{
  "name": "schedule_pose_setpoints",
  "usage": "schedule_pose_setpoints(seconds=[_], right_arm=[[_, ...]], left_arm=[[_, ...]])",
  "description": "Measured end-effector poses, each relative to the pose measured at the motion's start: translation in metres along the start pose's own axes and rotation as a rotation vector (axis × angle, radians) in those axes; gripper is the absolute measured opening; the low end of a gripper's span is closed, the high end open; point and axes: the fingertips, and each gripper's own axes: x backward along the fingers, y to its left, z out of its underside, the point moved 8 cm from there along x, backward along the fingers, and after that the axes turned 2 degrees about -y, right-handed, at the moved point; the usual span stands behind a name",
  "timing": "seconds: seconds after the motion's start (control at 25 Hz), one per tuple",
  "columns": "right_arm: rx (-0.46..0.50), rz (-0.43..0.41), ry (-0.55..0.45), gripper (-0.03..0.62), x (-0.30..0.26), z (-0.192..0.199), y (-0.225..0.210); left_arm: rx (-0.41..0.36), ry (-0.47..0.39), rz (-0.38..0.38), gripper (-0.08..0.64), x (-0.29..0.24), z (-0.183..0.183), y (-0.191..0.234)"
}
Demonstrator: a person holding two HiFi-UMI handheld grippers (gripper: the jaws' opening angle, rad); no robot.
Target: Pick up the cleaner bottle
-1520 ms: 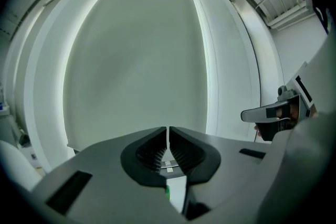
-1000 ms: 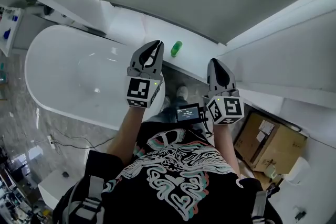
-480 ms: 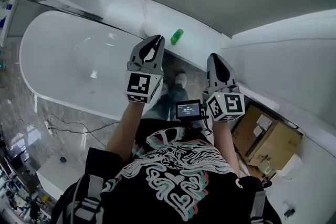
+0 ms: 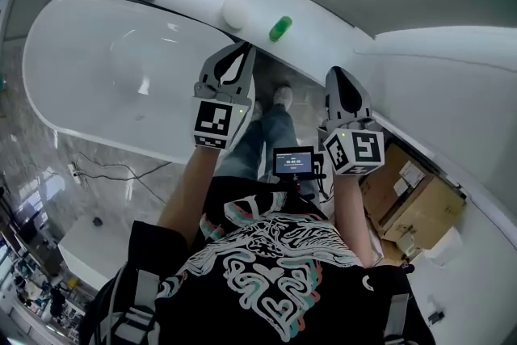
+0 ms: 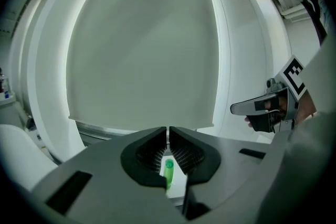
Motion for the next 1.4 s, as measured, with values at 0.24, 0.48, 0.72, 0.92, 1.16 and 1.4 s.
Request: schedule_pose_setpoints(seconds=[0.24, 0.48, 0.72, 0.92, 1.16, 1.4], right_arm=[[-0.004, 0.001, 0.026, 0.026, -0.012, 0.026, -0.003], [-0.016, -0.016, 0.079, 0.026, -0.005, 0.057, -0.003], [-0.011, -0.029, 0.108, 0.026, -0.005, 0.09, -0.011], [0.005, -0.039, 0.131, 0.026, -0.014, 0.115, -0.02], [0.018, -0.065, 0.148, 0.026, -0.027, 0.146, -0.031], [0.007, -0.062, 0.184, 0.026, -0.035, 0.176, -0.039]], left_arm=[[-0.003, 0.007, -0.001, 0.029, -0.006, 0.025, 0.004], [-0.003, 0.022, 0.003, 0.03, -0.004, 0.049, 0.002], [-0.027, 0.04, 0.009, 0.029, -0.005, 0.076, -0.002], [-0.01, 0.044, 0.009, 0.029, -0.012, 0.105, -0.002], [0.015, 0.012, -0.01, 0.029, -0.028, 0.135, -0.003], [0.023, 0.004, -0.012, 0.029, -0.039, 0.159, -0.005]])
